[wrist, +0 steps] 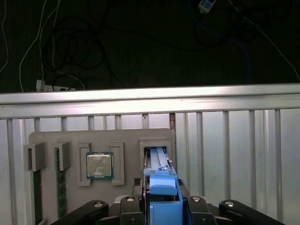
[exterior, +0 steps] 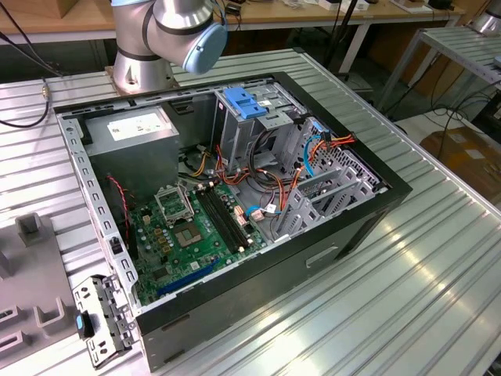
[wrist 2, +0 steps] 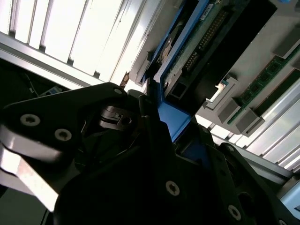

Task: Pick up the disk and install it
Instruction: 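Pick up the disk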

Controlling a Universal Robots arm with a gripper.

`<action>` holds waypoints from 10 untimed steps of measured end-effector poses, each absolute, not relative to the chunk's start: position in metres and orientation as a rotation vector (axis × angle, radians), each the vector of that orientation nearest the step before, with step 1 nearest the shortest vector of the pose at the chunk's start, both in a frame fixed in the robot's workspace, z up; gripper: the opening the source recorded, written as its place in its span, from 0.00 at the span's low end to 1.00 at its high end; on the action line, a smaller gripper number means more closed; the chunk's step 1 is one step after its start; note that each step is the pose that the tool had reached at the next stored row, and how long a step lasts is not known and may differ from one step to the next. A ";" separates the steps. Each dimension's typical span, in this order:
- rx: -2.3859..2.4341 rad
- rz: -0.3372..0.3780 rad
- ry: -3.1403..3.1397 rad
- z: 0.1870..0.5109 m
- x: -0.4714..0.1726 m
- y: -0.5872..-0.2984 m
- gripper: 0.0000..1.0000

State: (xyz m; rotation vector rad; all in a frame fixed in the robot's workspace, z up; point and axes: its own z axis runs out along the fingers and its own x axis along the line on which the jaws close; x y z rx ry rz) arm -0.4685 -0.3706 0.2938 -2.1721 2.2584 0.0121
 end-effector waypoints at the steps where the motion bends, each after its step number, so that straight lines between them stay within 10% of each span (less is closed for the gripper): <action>1: -2.181 0.012 2.250 0.294 -0.469 -0.371 0.37; 10: -2.202 0.012 2.230 0.294 -0.469 -0.371 0.37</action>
